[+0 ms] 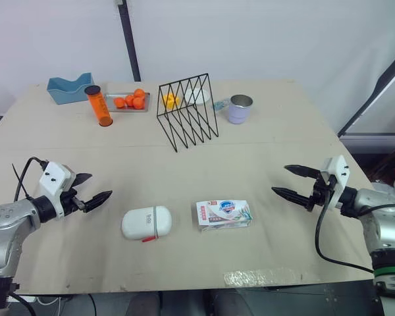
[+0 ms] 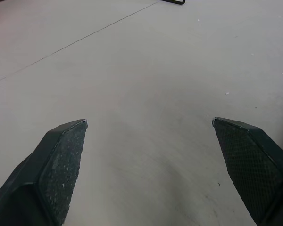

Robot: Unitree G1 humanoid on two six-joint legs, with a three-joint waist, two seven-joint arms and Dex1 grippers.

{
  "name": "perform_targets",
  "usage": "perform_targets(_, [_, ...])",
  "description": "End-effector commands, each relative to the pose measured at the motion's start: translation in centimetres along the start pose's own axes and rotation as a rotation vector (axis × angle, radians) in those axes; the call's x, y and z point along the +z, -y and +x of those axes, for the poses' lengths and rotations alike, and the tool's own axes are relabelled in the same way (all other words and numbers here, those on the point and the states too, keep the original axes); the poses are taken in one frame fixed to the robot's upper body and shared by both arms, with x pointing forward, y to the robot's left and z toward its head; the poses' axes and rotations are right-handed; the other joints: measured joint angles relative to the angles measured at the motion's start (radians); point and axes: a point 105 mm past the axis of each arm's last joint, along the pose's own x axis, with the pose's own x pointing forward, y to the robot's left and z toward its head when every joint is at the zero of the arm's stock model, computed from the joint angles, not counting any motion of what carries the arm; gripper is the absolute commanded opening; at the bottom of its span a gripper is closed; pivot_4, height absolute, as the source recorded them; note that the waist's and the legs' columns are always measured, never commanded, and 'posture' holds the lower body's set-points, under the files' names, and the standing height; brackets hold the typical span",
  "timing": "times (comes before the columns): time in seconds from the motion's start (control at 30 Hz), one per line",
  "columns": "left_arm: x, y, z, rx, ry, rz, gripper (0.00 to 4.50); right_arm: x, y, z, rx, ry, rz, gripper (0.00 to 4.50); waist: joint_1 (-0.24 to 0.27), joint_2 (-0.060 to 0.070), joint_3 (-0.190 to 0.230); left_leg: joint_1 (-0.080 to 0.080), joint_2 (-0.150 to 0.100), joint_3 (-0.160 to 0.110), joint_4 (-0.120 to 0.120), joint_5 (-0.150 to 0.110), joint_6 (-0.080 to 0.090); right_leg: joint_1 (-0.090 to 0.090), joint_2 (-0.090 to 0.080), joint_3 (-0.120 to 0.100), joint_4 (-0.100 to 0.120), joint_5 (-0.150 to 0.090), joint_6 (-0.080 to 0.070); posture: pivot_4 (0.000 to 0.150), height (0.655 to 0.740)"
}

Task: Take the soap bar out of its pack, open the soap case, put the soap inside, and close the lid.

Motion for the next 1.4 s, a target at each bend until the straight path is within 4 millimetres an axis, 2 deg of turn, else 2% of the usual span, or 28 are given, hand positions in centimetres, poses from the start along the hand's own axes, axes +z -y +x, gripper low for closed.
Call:
perform_targets(0.03, [1.0, -0.6, -0.4, 0.033, 0.039, 0.024, 4.5, 1.2, 0.1, -0.1, 0.006, 0.027, -0.056, 4.41, 0.0, 0.0, 0.0, 0.0, 0.0, 0.0, 0.0, 0.0, 0.0, 0.0, 0.0, 0.0, 0.0, 0.0, 0.0, 0.15, 0.74])
perform_targets(0.93, [1.0, 0.5, 0.2, -0.036, 0.054, 0.023, 4.5, 1.7, -0.5, 0.7, 0.063, 0.005, -0.084, 4.41, 0.0, 0.0, 0.0, 0.0, 0.0, 0.0, 0.0, 0.0, 0.0, 0.0, 0.0, 0.0, 0.0, 0.0, 0.0, 0.15, 0.74])
perform_targets(1.13, [2.2, 2.6, 0.2, -0.148, 0.097, 0.059, 4.5, 2.2, -1.5, 1.1, 0.18, -0.043, -0.14, 4.41, 0.0, 0.0, 0.0, 0.0, 0.0, 0.0, 0.0, 0.0, 0.0, 0.0, 0.0, 0.0, 0.0, 0.0, 0.0, 0.15, 0.74])
perform_targets(1.33, [4.2, 6.4, 0.6, -0.347, 0.136, 0.109, 4.5, 3.1, -3.1, 1.7, 0.358, -0.117, -0.241, 4.41, 0.0, 0.0, 0.0, 0.0, 0.0, 0.0, 0.0, 0.0, 0.0, 0.0, 0.0, 0.0, 0.0, 0.0, 0.0, 0.15, 0.74])
perform_targets(1.4, [4.8, 8.7, 0.8, -0.462, 0.146, 0.124, 4.5, 3.3, -4.2, 2.1, 0.431, -0.146, -0.246, 4.41, 0.0, 0.0, 0.0, 0.0, 0.0, 0.0, 0.0, 0.0, 0.0, 0.0, 0.0, 0.0, 0.0, 0.0, 0.0, 0.15, 0.74])
